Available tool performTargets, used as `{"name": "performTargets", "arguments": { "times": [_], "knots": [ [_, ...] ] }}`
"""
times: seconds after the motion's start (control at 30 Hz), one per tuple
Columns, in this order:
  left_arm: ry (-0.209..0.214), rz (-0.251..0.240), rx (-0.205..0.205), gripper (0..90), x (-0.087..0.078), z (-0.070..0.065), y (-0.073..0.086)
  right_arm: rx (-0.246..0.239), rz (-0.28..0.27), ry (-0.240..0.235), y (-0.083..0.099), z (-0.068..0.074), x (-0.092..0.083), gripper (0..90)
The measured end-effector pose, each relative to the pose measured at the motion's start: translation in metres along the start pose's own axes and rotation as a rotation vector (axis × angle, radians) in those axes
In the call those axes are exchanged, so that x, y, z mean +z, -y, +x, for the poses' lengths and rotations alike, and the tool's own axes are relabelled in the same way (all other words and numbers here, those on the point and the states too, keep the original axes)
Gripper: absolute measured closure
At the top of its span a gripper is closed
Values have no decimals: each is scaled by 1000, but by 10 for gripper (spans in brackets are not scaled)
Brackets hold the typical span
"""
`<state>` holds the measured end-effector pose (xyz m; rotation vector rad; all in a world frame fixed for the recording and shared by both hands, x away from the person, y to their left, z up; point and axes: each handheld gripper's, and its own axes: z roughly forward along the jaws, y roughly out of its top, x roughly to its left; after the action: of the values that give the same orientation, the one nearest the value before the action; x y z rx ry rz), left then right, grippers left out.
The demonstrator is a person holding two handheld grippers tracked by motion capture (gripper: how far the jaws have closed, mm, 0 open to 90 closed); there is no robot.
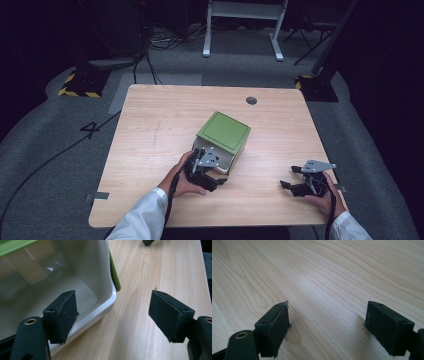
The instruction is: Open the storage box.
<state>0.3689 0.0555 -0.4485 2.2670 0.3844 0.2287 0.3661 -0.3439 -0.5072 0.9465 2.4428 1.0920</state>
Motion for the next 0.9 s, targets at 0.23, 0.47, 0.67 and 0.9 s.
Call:
{"name": "performTargets", "arguments": {
  "times": [0.23, 0.47, 0.67, 0.9],
  "knots": [
    [52, 20, -12, 382, 14, 3, -3, 0, 0, 0, 0, 0, 0, 194],
    [38, 22, -4, 528, 14, 3, -1, 0, 0, 0, 0, 0, 0, 194],
    [45, 85, 11, 641, 19, 3, 2, 0, 0, 0, 0, 0, 0, 194],
    [77, 95, 24, 649, 16, 0, 8, -3, -1, -2, 0, 0, 0, 194]
  ]
}}
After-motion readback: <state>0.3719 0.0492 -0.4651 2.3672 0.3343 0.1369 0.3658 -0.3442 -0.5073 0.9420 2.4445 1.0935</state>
